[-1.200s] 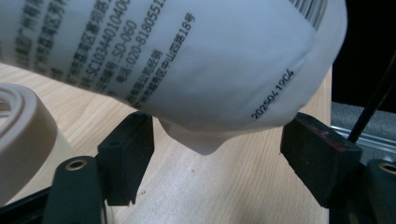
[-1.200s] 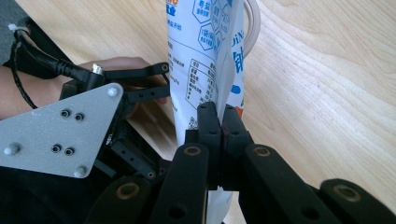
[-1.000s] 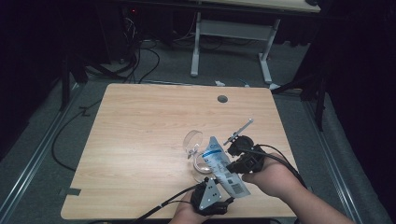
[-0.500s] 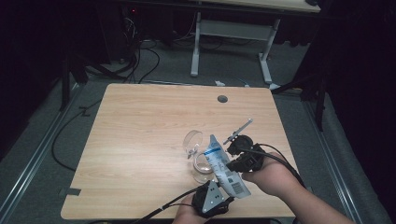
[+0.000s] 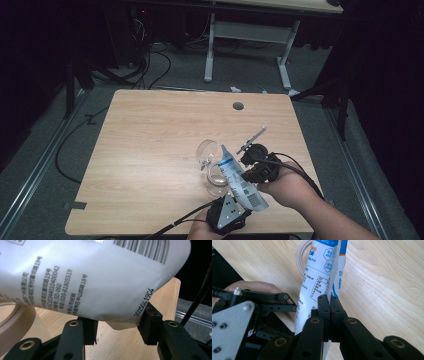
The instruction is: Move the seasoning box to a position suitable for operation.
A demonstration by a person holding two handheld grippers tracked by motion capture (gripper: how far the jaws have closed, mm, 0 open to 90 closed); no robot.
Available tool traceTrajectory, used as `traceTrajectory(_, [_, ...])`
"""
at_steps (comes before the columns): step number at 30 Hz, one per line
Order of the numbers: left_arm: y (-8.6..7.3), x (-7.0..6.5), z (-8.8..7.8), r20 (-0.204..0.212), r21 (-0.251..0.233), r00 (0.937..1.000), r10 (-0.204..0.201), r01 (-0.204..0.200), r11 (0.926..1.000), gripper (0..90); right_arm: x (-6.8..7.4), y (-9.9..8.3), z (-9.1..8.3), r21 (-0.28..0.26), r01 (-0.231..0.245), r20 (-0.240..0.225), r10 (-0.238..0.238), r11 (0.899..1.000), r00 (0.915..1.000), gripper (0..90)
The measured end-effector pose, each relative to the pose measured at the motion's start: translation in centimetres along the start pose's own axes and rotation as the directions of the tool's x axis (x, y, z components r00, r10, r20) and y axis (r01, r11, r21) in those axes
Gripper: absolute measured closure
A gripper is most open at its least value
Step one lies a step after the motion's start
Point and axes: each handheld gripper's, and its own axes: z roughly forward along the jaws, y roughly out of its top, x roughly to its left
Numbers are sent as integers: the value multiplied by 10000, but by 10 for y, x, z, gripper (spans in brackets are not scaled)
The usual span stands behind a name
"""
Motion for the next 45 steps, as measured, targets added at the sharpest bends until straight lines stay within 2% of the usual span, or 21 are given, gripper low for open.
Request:
traceTrajectory(10, [3,0,-1,-28,96,10000,95,-95,9999,565,0,4,3,14,213,131,-213,9998,9997,898])
traceTrajectory(15, [5,-2,-2,30,86,9999,126,-127,9999,567,0,5,4,24,172,116,-172,9998,9998,898])
traceTrajectory(20, [7,-3,0,81,125,9998,172,-173,9998,571,-4,6,5,147,-67,-99,69,9999,9999,897])
traceTrajectory(23, [7,-3,1,97,112,9999,76,-77,9999,572,-5,7,5,214,-330,-156,334,9992,9993,897])
traceTrajectory(24, [8,-2,1,82,110,9999,68,-69,9999,573,-7,7,5,203,-249,-178,252,9995,9995,897])
traceTrajectory(27, [8,-2,1,77,83,10000,-10,9,10000,573,-7,8,4,247,-433,-237,439,9988,9988,895])
traceTrajectory(30, [8,-3,1,75,87,10000,4,-5,10000,573,-7,9,5,287,-249,-227,256,9993,9994,891])
traceTrajectory(32, [7,-3,1,88,71,10000,-34,33,10000,573,-6,10,5,365,-406,-224,415,9985,9989,887])
traceTrajectory(36, [8,-3,0,108,40,9998,-146,145,9999,573,-5,10,5,281,-112,-169,117,9995,9998,889])
traceTrajectory(42, [7,-2,0,22,-6,9997,-230,230,9997,573,-8,11,6,146,-225,-400,231,9996,9989,891])
traceTrajectory(45, [7,-2,1,89,-14,9995,-297,298,9996,573,-7,10,6,83,0,-272,2,10000,9996,893])
